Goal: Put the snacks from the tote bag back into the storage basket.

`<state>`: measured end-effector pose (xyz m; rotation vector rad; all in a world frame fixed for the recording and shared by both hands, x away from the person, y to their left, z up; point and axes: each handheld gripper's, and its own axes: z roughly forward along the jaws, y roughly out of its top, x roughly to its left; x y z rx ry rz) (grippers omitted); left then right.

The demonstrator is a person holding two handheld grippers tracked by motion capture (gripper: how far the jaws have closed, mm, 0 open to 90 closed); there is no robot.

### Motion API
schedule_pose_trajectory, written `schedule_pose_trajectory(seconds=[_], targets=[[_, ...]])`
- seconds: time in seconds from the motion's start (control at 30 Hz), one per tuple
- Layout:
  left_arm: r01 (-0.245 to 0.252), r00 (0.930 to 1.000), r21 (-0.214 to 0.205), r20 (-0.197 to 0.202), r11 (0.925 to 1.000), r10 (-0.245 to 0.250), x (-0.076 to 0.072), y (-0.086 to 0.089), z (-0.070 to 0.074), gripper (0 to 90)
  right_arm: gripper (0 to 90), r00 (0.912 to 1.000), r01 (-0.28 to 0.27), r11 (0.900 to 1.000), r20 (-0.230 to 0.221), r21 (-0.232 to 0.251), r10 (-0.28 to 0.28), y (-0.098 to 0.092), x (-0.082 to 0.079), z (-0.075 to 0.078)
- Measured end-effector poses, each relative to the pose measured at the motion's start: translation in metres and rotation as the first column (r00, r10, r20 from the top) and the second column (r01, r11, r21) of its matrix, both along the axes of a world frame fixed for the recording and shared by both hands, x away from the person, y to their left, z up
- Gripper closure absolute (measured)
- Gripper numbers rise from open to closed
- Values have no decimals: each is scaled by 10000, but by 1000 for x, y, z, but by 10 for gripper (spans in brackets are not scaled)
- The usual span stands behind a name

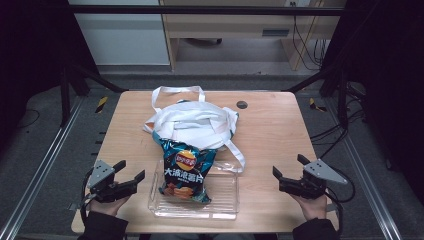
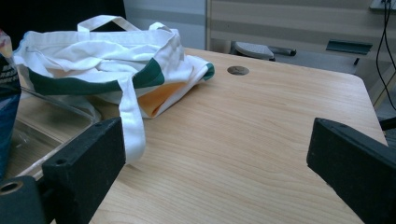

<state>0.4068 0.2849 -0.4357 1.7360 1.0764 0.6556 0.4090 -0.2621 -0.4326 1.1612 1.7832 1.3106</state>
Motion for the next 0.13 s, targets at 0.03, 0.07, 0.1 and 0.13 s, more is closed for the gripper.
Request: schedule_pose_trajectory(seconds=[0.03, 0.07, 0.1, 0.13], targets=[[-45, 10000, 34, -8, 10000, 45, 1, 1, -1, 200, 48, 10000, 43, 10000, -31, -21, -43, 0, 0, -1], [-90, 9999, 27, -48, 10000, 90, 2, 2, -2, 201, 48, 9999, 88, 10000, -57, -31, -88, -1, 1, -1], [-125, 9999, 17, -83, 9999, 125, 3, 4, -3, 203, 48, 9999, 123, 9999, -73, -35, -123, -2, 1, -2], [-203, 9997, 14, -121, 9998, 203, 5, 5, -4, 204, 48, 9998, 126, 9999, -126, -22, -126, -3, 1, -2]])
